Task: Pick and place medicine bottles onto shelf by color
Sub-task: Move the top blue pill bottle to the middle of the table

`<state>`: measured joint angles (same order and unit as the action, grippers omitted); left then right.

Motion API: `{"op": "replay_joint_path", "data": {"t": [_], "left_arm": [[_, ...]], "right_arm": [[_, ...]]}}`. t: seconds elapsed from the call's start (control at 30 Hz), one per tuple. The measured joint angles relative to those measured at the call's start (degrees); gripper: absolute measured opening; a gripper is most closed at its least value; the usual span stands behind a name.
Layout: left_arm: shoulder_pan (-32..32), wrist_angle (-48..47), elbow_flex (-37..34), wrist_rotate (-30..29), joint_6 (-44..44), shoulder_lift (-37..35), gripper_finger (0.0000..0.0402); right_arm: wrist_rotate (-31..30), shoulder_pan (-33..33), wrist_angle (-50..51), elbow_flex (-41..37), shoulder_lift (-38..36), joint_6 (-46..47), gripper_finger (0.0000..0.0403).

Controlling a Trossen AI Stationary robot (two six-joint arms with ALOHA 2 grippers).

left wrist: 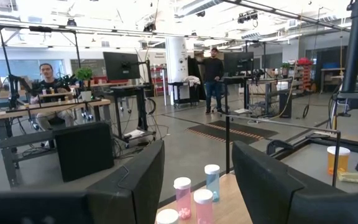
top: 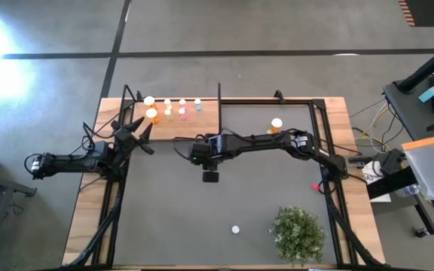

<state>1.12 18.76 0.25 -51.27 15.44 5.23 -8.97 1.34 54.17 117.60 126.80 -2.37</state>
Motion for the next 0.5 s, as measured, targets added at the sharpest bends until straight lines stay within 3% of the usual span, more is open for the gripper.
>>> {"op": "replay_joint_path", "data": {"t": [0.5], "left_arm": [[0.00,0.00,-0.02,0.00,-0.02,0.00,0.0173]], "right_arm": [[2.14,2.70,2.22,-1.57,0.00,14.93,0.0114]]}}
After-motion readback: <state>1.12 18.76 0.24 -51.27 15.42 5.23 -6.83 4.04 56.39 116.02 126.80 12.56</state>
